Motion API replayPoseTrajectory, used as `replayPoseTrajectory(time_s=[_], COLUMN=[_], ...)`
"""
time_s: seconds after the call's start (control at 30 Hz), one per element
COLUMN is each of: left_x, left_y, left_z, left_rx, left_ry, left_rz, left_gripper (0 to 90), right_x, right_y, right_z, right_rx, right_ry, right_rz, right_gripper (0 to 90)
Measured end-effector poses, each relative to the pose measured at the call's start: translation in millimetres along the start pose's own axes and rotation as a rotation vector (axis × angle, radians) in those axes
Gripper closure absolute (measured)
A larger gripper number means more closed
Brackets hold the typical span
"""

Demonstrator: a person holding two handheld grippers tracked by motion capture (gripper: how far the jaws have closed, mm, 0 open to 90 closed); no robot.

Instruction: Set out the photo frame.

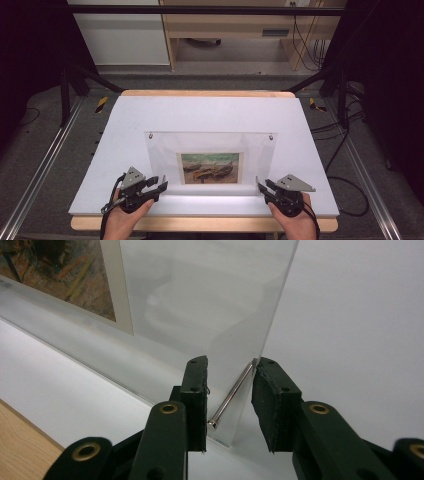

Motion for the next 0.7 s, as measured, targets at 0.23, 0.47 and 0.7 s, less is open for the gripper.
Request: replayPoseTrajectory(time_s=[0.23,0.47,0.7], left_x=[0.5,1.3,1.7], left_y=[-0.5,-1.8,-2.3], left_z=[0.2,0.2,0.3], left_rx=[-0.002,-0.009,-0.015], left_ry=[0.0,0.002,0.006], left_rz=[-0.002,-0.009,-0.02], left_gripper=[55.3,54.8,54.6], right_x=[-0.2,-0.9,-1.6], right_y=[-0.8,-1.5,-2.3], right_z=[0.2,0.2,0.7], right_rx=[-0.003,-0.004,-0.012], right_ry=[-0.004,-0.013,-0.019], right_rz=[0.008,0.023,0.035], right_gripper=[67.9,67.6,67.3])
Point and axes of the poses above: each handheld gripper's, and its own axes: z roughly backward along the jaws, y roughly out of its top, x roughly to its right, the point moved 8 cm from there along -z, roughly forward along the jaws, and after that the axes turned 2 degrees about x, right-handed, at the moved point
